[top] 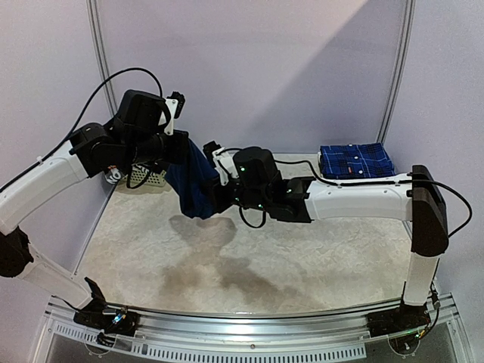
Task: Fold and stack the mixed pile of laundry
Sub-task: Pass from the left arm to the right
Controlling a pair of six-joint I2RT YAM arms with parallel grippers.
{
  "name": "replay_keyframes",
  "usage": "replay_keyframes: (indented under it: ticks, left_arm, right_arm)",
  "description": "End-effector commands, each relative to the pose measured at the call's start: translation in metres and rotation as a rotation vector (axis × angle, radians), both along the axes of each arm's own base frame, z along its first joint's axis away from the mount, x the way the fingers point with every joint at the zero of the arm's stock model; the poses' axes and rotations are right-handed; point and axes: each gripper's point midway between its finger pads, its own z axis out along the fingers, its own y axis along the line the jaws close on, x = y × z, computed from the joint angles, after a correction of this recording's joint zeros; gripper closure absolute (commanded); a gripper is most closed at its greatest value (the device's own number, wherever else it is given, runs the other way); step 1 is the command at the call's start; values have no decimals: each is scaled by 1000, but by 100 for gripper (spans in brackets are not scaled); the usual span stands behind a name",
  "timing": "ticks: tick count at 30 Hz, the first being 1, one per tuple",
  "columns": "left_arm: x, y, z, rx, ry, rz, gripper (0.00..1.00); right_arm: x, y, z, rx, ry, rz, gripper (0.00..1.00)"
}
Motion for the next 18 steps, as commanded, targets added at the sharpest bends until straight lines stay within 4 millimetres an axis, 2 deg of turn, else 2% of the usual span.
replay_keyframes:
  ticks: [1,3,5,8,12,16,18]
  left_arm:
    - [-3,0,18,-27,-58,1,100]
    - [-3,0,17,-24,-58,2,100]
    - [-2,1,16,-18,-58,7,100]
    - [-1,1,17,-14,-60,12,100]
    - [-1,1,17,-16,-62,12,100]
    - [-1,0,18,-21,-63,10,100]
    - [-1,0,17,-20,-60,10,100]
  right_arm:
    - [-2,-11,7,-1,-8,-8,89]
    - [-3,-12,6,-2,-6,-4,88]
    - [-6,-13,4,-2,1,8,82]
    - [-11,-15,6,10,4,20,79]
    - [-12,-16,10,21,1,27,86]
    - [-9,-12,2,5,2,26,98]
    - [-8,-10,0,3,2,26,100]
